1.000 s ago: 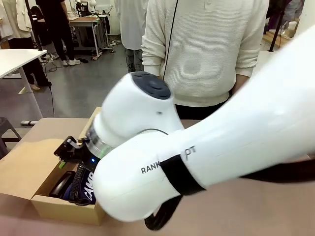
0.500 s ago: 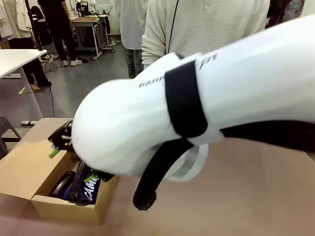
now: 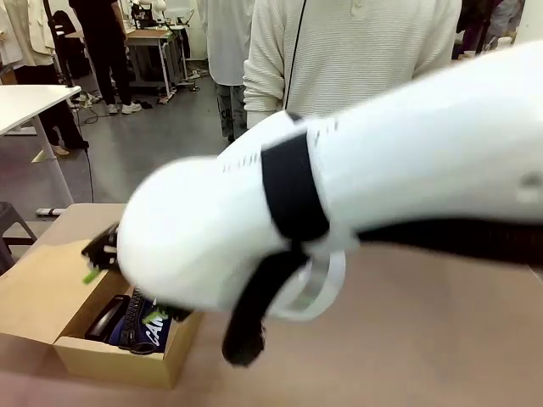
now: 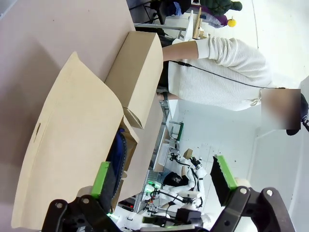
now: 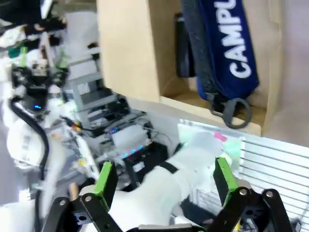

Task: Place items inside the box.
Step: Pick up a Pencil pouch or Stapler and place it inside the Mailer Box closest to the robot.

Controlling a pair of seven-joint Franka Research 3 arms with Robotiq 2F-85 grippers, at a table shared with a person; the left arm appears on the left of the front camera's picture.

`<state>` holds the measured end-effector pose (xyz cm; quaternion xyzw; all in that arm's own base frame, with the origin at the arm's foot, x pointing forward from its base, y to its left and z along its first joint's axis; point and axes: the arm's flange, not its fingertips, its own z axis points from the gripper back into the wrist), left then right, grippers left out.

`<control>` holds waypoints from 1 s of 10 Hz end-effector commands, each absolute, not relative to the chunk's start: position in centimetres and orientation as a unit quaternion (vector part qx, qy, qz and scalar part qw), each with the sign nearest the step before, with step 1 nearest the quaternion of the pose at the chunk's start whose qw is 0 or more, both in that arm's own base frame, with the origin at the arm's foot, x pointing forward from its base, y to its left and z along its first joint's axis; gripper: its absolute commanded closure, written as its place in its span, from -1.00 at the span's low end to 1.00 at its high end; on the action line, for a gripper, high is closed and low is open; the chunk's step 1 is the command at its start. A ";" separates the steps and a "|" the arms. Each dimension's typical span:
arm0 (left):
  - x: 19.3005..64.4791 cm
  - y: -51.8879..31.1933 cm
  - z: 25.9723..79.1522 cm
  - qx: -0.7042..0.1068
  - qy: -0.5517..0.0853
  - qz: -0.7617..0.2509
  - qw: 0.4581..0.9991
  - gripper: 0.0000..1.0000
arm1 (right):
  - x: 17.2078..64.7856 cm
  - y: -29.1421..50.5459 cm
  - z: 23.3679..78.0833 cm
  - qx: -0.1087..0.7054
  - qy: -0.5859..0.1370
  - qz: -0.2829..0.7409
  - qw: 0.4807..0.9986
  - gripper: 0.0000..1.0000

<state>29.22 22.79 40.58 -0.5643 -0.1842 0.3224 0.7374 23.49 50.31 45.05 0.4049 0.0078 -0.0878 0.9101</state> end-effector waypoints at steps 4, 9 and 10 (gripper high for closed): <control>29.0 22.9 40.6 -0.566 -0.186 0.312 0.740 -1.00 | 32.1 25.2 47.7 0.653 0.193 -0.049 0.731 -1.00; 29.0 22.9 40.6 -0.566 -0.186 0.312 0.740 -1.00 | 25.9 8.7 46.5 0.689 0.006 -0.076 0.721 -1.00; 29.0 22.9 40.6 -0.566 -0.186 0.312 0.740 -1.00 | 24.3 6.9 46.4 0.693 -0.031 -0.061 0.718 -1.00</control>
